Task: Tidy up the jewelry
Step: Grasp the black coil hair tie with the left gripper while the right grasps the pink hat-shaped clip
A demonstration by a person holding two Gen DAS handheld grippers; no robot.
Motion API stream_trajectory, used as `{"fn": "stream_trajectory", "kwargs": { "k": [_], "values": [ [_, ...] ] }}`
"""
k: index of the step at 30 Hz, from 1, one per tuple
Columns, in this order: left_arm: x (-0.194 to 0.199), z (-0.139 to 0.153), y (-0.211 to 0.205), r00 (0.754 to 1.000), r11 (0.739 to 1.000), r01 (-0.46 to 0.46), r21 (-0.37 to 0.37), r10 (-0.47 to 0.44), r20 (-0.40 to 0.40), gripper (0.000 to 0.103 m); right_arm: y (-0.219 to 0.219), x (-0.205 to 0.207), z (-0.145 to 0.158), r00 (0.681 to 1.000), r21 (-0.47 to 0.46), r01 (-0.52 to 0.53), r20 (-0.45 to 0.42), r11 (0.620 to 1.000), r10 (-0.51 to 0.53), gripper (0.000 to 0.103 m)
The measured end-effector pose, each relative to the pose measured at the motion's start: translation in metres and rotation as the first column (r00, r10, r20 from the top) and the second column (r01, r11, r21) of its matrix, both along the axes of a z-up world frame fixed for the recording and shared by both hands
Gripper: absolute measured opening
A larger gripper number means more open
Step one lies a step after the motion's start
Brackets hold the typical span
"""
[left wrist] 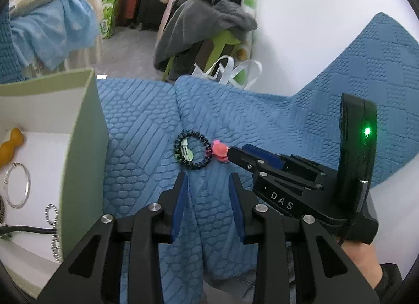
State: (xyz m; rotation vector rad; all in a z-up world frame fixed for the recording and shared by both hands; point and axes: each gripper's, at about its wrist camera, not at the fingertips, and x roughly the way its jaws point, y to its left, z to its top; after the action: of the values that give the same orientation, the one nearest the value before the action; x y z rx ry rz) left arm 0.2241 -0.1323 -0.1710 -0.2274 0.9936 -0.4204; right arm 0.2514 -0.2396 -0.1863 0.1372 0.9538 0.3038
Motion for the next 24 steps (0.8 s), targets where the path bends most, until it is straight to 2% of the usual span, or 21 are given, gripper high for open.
{"fn": "stream_trajectory", "kwargs": {
  "k": [5, 11, 14, 16, 18, 24],
  "values": [
    [0.010, -0.014, -0.006, 1.000, 0.999, -0.008, 0.034, 0.008, -0.010, 0.033, 0.004, 0.010, -0.014, 0.999, -0.050, -0.023, -0.027, 0.999, 0.022, 0.025],
    [0.016, -0.028, -0.009, 1.000, 0.999, -0.001, 0.045, 0.002, -0.028, 0.035, 0.009, 0.018, -0.024, 0.998, -0.043, -0.050, -0.044, 0.998, 0.048, 0.025],
    [0.021, -0.032, -0.011, 0.999, 0.998, -0.011, 0.058, 0.013, -0.030, 0.043, 0.008, 0.019, -0.025, 0.998, -0.051, -0.046, -0.039, 0.998, 0.044, 0.023],
    [0.022, -0.032, -0.012, 1.000, 0.998, -0.013, 0.064, 0.014, -0.019, 0.055, 0.003, 0.019, -0.024, 0.999, -0.039, -0.029, -0.036, 0.999, 0.027, 0.021],
    [0.023, -0.031, -0.014, 1.000, 0.996, -0.015, 0.083, 0.015, 0.005, 0.061, -0.004, 0.019, -0.023, 0.999, -0.023, -0.008, -0.034, 1.000, 0.007, 0.021],
    [0.027, -0.035, -0.029, 0.999, 0.988, 0.023, 0.155, -0.030, 0.046, 0.062, -0.024, 0.017, -0.012, 0.998, 0.007, 0.063, 0.002, 0.998, -0.063, 0.021]
  ]
}}
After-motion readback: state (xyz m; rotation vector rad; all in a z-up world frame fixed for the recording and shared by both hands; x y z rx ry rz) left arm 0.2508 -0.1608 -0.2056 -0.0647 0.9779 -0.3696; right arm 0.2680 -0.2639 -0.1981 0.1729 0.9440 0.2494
